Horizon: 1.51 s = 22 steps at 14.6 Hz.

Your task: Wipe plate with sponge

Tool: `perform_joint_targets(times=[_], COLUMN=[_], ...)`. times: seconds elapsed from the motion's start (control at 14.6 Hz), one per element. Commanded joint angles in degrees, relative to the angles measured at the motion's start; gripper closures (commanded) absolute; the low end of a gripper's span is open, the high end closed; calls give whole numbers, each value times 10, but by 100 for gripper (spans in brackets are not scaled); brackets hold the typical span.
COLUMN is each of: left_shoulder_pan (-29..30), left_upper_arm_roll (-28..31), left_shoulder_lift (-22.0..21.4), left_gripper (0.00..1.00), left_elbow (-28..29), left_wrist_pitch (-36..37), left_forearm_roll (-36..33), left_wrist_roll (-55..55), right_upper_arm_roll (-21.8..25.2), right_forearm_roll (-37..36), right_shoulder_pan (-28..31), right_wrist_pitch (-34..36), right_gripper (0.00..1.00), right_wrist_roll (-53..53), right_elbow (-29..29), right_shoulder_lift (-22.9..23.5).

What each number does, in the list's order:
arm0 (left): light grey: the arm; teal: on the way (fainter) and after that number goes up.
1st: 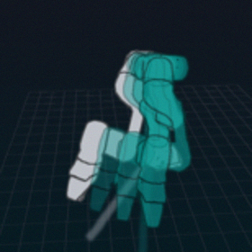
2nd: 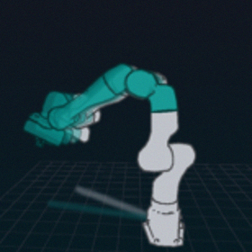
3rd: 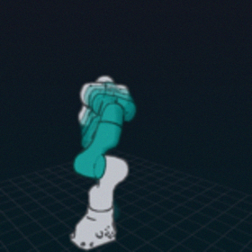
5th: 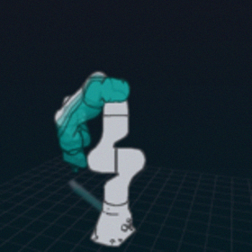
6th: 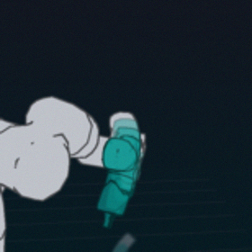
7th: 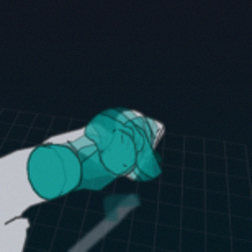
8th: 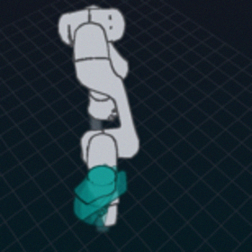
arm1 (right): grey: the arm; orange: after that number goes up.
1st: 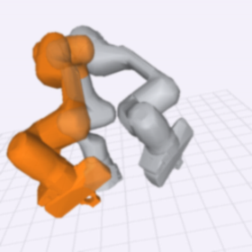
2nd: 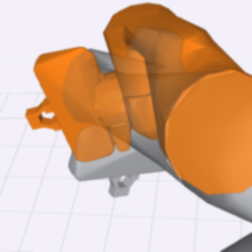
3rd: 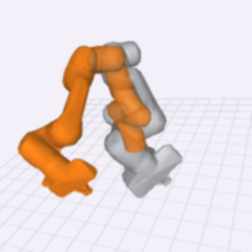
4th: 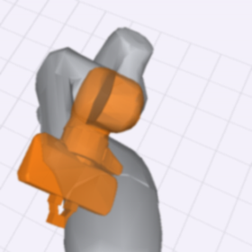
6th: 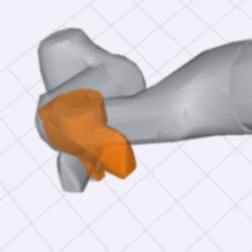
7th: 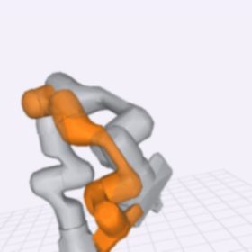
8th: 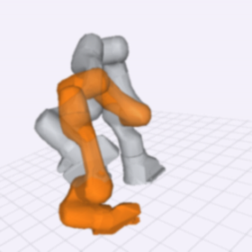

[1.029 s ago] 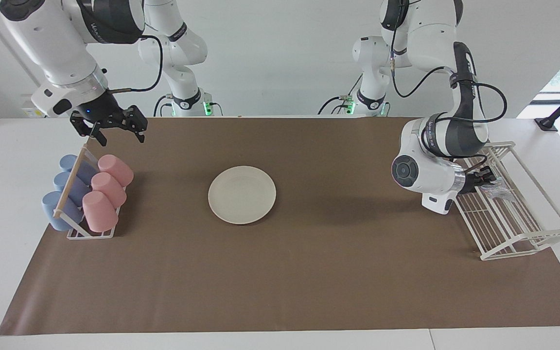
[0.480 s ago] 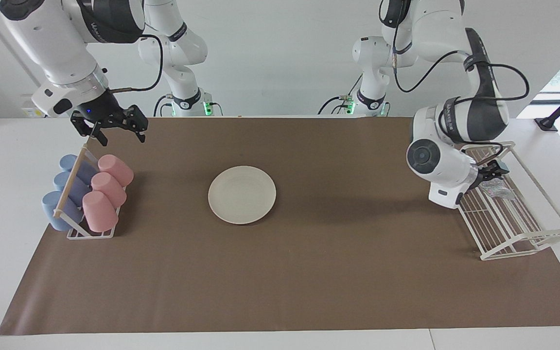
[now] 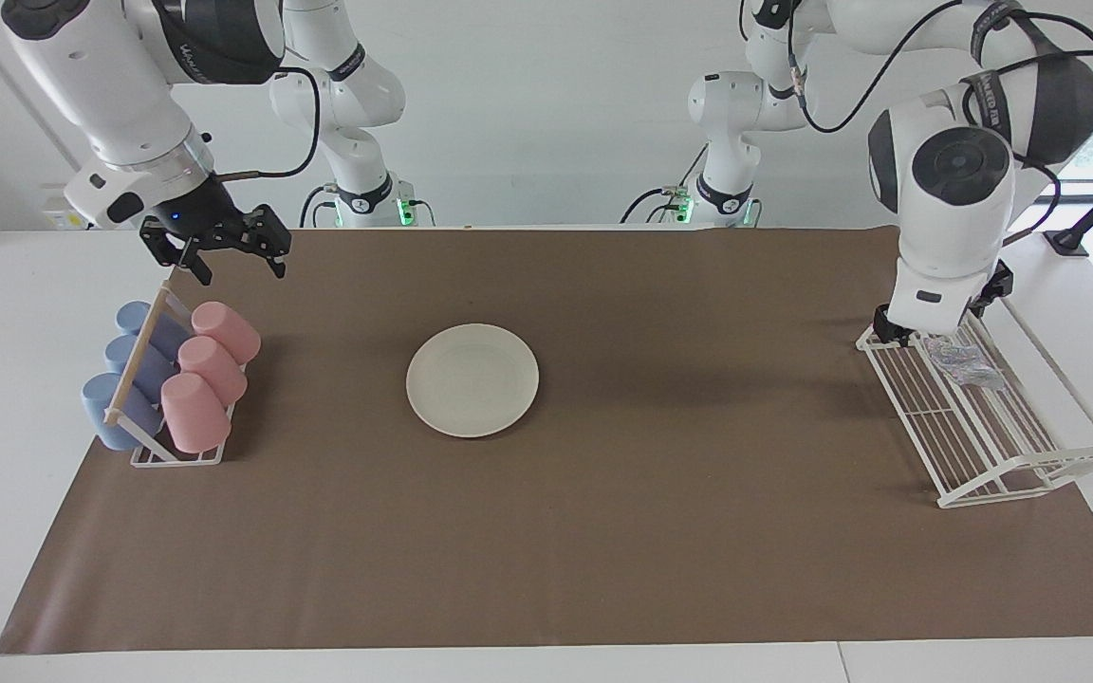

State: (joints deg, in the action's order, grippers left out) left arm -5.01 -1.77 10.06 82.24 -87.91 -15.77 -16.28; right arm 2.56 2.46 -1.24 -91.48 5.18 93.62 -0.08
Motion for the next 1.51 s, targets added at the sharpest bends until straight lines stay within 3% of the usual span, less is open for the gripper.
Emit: perform_joint_targets(times=[0.0, 0.34, 0.55, 0.82, 1.44], left_shoulder_pan=[35, 35, 35, 32, 30], left_upper_arm_roll=[-3, 1, -1, -2, -2], left_shoulder_lift=[-53, -108, -130, -121, -122], left_gripper=[0, 0, 0, 0, 0], left_elbow=[9, 27, 87, 107, 109], left_wrist_pitch=[15, 89, 43, -1, -5], left_forearm_roll=[95, 160, 180, 181, 181], left_wrist_roll=[10, 46, 52, 56, 56], right_upper_arm_roll=[-2, -2, -2, -2, -2], right_forearm_roll=[4, 4, 1, -3, -5], right_shoulder_pan=[2, 1, 2, 2, 2], right_wrist_pitch=[-5, -2, 2, 3, 10], right_gripper=[0, 0, 0, 0, 0], right_wrist_roll=[10, -2, -2, -2, -2], right_elbow=[-5, -5, -5, -5, -5], right_shoulder_lift=[2, 2, 2, 3, 3])
